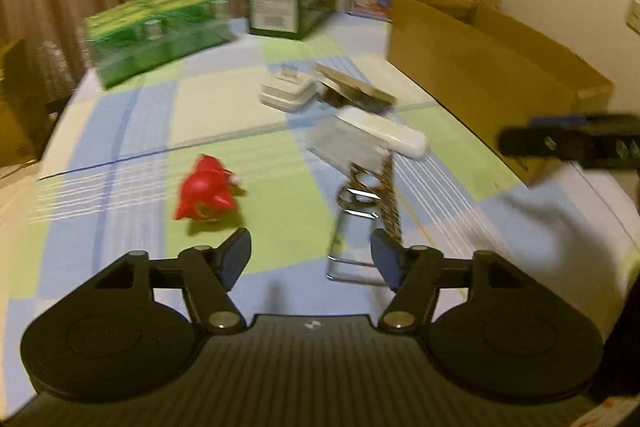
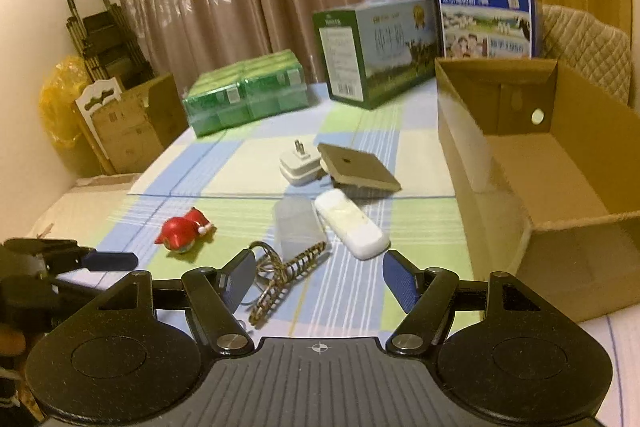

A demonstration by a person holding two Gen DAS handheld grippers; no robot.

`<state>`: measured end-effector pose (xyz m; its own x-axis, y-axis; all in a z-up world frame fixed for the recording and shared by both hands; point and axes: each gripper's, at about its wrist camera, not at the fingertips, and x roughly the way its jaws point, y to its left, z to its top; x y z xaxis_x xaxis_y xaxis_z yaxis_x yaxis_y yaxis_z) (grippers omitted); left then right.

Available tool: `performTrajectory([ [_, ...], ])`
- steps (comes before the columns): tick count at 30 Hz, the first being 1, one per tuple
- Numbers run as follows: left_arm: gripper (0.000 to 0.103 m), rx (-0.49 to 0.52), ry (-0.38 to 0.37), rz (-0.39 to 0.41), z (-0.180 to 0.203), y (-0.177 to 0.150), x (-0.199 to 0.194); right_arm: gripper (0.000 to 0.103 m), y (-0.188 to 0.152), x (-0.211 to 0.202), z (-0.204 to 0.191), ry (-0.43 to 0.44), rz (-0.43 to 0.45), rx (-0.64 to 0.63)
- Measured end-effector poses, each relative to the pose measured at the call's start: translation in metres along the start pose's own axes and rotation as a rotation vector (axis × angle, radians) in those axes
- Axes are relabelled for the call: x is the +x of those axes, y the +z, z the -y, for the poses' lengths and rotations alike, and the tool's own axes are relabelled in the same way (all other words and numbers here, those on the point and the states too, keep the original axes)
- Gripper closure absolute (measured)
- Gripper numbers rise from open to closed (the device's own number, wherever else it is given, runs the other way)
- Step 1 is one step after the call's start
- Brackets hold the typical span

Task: Organize rigid objects
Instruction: 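Move the left tool to the wire stand while the right tool approaches the leopard claw clip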

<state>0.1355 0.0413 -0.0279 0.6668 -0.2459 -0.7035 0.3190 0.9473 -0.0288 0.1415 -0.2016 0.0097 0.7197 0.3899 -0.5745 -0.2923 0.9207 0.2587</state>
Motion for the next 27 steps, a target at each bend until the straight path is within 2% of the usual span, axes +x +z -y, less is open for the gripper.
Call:
performTrajectory([
  [8, 0.036, 0.146, -0.078, -0.053, 0.022, -0.01, 0.03, 0.035, -0.006, 0.016, 0.01, -0.01, -0.046, 0.046],
  [17, 0.037, 0.136, -0.1, -0.076, 0.022, -0.004, 0.051, 0.035, -0.01, 0.023, 0.007, -0.005, -0.071, 0.052],
  [19, 0.04, 0.139, -0.104, -0.079, 0.023, -0.003, 0.053, 0.035, -0.01, 0.024, 0.007, -0.007, -0.075, 0.051],
  [22, 0.052, 0.148, -0.105, -0.092, 0.024, -0.002, 0.057, 0.035, -0.011, 0.025, 0.008, -0.015, -0.078, 0.054],
  [27, 0.053, 0.15, -0.088, -0.098, 0.021, -0.004, 0.053, 0.035, -0.01, 0.025, 0.009, -0.019, -0.08, 0.063],
])
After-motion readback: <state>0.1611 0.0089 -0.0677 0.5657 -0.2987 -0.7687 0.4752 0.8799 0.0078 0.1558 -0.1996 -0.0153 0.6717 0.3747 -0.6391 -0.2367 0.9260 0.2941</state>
